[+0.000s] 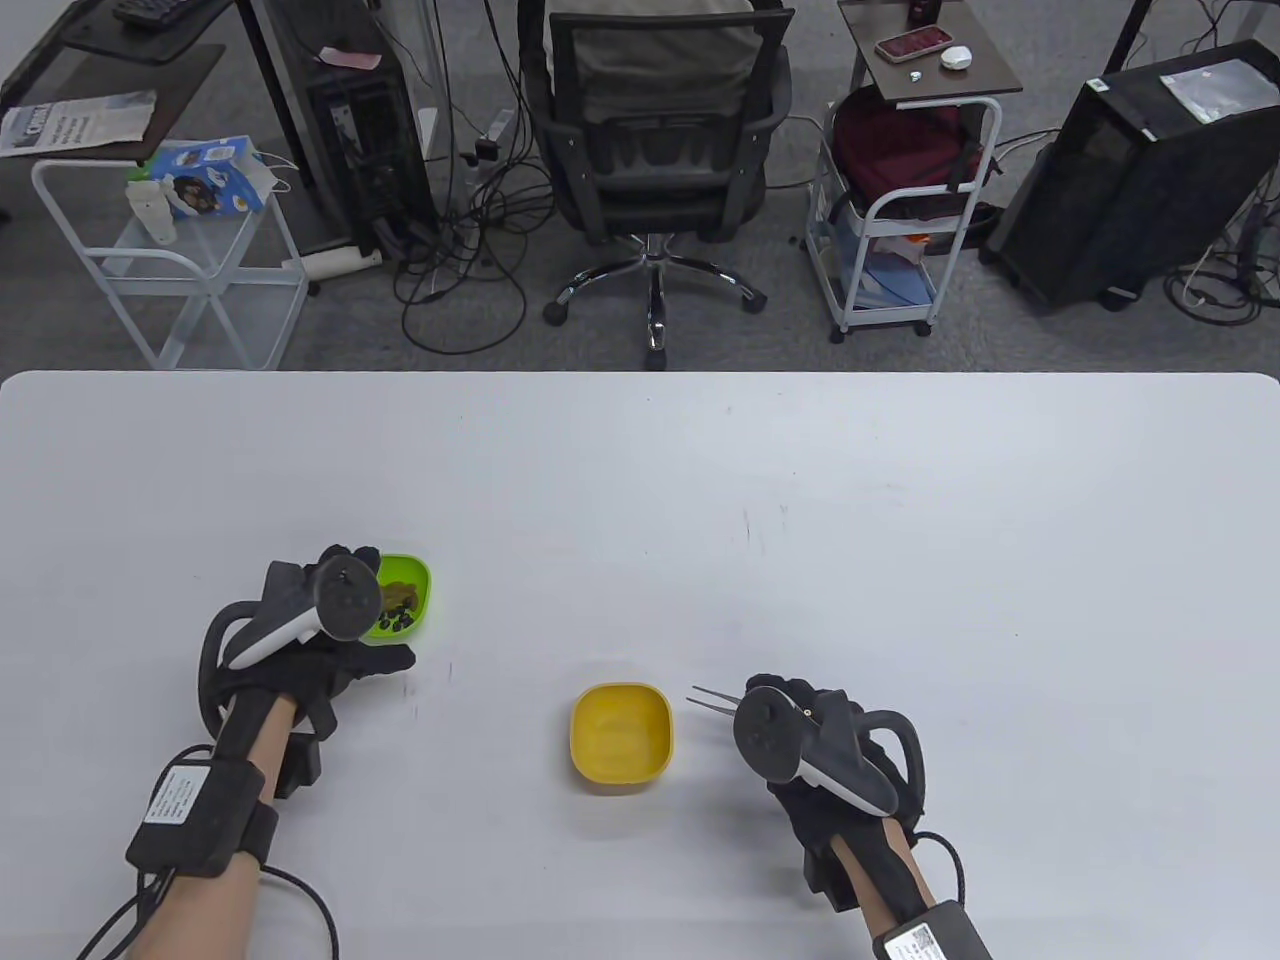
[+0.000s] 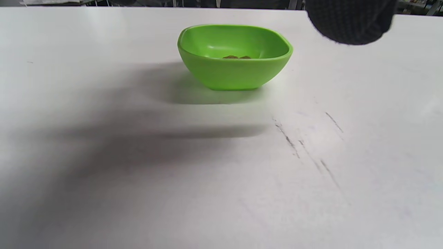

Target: Pick coffee beans with tweezers into small dish

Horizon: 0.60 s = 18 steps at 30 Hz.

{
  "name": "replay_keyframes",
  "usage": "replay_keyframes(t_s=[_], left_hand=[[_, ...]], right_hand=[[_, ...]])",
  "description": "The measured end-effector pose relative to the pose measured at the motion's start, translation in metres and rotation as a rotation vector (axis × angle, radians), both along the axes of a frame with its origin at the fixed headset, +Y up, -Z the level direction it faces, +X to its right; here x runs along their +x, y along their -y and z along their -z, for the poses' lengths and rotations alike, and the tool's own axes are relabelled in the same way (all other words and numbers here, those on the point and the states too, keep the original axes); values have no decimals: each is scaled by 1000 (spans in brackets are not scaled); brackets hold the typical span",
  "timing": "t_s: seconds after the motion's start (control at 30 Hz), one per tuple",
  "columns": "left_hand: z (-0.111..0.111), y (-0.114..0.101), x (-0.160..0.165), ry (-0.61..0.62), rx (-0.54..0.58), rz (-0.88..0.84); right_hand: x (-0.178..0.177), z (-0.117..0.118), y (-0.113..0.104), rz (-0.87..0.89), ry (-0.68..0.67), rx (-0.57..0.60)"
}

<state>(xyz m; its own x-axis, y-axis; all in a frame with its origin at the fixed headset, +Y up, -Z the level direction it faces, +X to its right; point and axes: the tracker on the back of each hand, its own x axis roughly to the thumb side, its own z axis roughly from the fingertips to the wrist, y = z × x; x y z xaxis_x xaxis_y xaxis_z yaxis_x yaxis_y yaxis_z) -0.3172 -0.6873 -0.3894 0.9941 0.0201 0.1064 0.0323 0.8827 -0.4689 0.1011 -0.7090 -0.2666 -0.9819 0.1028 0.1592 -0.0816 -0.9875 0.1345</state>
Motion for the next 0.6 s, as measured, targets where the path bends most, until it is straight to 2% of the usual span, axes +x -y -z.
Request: replay_keyframes(t_s=[0.07, 0.23, 0.37, 0.6], left_hand=[[10, -1, -1, -1, -48, 19], [34, -2, 6, 37, -72, 85], [48, 5, 11, 60, -106, 160], [60, 15, 10, 66, -128, 179]], right_hand=[[-1, 1, 1, 0, -3, -5], [0, 3, 5, 4, 0, -27], [3, 4, 6, 13, 10, -31], [6, 6, 7, 23, 19, -42]])
